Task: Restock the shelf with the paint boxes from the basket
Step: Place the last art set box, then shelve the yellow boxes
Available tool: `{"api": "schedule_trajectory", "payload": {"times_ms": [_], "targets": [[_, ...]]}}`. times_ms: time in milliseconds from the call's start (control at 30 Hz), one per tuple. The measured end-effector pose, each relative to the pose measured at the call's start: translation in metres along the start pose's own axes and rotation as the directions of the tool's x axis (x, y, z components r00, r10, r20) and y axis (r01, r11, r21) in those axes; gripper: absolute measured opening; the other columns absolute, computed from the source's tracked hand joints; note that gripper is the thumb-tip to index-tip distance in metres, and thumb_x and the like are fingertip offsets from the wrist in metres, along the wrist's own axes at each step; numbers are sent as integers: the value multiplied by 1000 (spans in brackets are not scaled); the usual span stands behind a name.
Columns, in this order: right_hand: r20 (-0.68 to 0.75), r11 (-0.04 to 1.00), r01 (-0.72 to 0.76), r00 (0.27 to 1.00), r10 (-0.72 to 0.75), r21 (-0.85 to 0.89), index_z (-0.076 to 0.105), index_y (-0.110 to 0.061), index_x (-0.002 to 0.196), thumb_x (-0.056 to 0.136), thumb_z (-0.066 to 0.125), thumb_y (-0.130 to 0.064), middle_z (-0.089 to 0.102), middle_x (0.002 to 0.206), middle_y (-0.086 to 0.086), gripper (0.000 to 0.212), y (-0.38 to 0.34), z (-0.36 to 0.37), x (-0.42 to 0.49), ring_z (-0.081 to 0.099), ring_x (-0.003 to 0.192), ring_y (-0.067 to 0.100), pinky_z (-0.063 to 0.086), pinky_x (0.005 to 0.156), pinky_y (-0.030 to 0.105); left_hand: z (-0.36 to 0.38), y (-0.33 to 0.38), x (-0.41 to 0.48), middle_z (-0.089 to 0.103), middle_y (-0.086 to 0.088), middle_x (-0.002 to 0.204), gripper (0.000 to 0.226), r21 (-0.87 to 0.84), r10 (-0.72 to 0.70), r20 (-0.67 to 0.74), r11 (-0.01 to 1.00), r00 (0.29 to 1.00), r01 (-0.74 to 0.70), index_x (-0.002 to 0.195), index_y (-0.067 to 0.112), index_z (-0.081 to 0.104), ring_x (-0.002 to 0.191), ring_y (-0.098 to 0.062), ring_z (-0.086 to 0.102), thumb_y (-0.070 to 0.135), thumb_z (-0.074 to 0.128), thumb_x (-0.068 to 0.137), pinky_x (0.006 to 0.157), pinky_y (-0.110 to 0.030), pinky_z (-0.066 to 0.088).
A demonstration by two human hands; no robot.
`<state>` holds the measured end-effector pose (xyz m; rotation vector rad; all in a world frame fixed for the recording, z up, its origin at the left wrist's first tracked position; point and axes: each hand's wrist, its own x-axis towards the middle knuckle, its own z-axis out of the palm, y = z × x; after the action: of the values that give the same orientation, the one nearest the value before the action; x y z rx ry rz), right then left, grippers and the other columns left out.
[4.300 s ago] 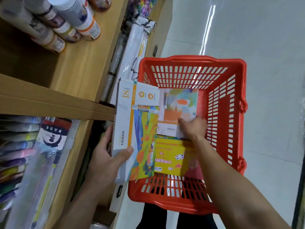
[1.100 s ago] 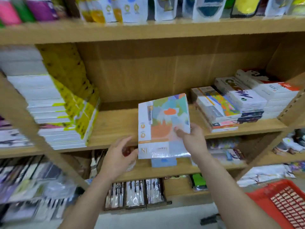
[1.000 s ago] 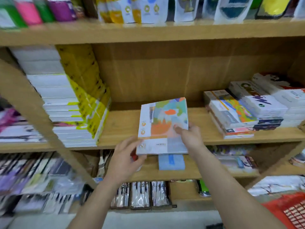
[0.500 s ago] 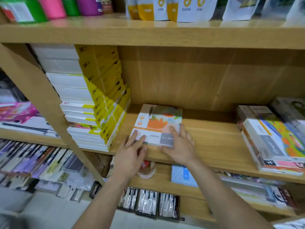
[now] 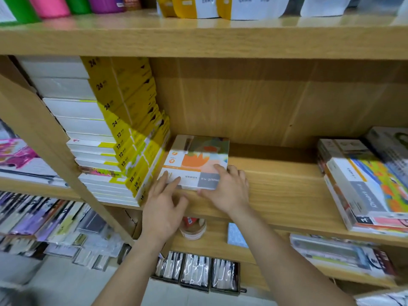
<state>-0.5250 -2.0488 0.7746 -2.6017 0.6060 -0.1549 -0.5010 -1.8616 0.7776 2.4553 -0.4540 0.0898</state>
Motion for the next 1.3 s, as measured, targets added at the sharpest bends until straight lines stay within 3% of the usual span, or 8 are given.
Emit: {"api": "schedule_trajectory", "payload": {"times_ms": [100, 333, 433, 567, 667, 833, 967, 1300], "targets": [[44, 998, 3, 999, -5, 57, 36, -29, 157, 74, 66, -71, 48, 156, 0, 98, 5, -8, -12, 40, 137, 32, 34, 112, 44, 1, 9, -14, 48, -7, 155, 50, -69, 77, -2, 995, 997, -77, 134, 15, 65, 139, -29, 46, 33, 62, 88, 110, -39, 38], [-95, 988, -73, 992, 86, 138, 64, -18, 139, 86, 72, -49, 66, 136, 8, 62, 93, -60, -123, 57, 128, 32, 47, 107, 43, 43, 74, -71, 62, 12, 119, 33, -315, 377, 136, 893, 916, -321, 118, 20, 70, 94, -13, 61, 33, 59, 89, 90, -26, 47], [-182, 960, -252, 945, 272, 121, 70, -21, 131, 87, 73, -48, 70, 129, 4, 52, 153, -73, -201, 62, 122, 28, 53, 97, 40, 91, 108, -110, 66, 7, 119, 32, -369, 498, 332, 850, 801, -376, 120, 20, 70, 108, -14, 62, 31, 62, 91, 94, -32, 48], [-127, 810, -574, 800, 586, 119, 75, -20, 117, 85, 75, -45, 70, 112, 6, 40, 244, -77, -302, 68, 109, 33, 52, 84, 36, 165, 139, -169, 65, -1, 126, 35, -317, 569, 583, 816, 580, -483, 125, 18, 67, 117, -20, 60, 30, 65, 92, 98, -32, 45], [-57, 662, -736, 661, 748, 146, 74, -13, 123, 87, 75, -41, 74, 125, 14, 45, 312, -68, -367, 68, 117, 35, 53, 96, 41, 216, 155, -207, 64, -3, 129, 42, -292, 548, 722, 795, 424, -532, 130, 19, 64, 119, -24, 61, 35, 65, 90, 98, -39, 48], [81, 416, -887, 439, 895, 202, 67, -4, 133, 90, 73, -41, 70, 134, 19, 56, 418, -32, -436, 66, 122, 35, 49, 98, 37, 298, 181, -247, 62, -4, 134, 53, -262, 485, 831, 773, 272, -577, 136, 20, 58, 122, -24, 60, 41, 63, 87, 98, -38, 49], [175, 301, -928, 341, 924, 218, 58, -7, 143, 89, 72, -44, 67, 137, 20, 67, 503, 11, -451, 64, 125, 35, 50, 101, 39, 380, 211, -269, 60, -8, 138, 60, -241, 454, 855, 778, 252, -580, 140, 16, 55, 125, -28, 58, 41, 66, 86, 100, -41, 49], [457, 350, -926, 374, 807, 139, 50, -15, 144, 77, 73, -68, 59, 143, 16, 89, 650, 173, -429, 58, 130, 38, 47, 106, 46, 560, 215, -299, 51, -9, 147, 69, -204, 472, 829, 753, 298, -625, 152, 17, 39, 133, -31, 49, 36, 63, 90, 105, -48, 45]]}}
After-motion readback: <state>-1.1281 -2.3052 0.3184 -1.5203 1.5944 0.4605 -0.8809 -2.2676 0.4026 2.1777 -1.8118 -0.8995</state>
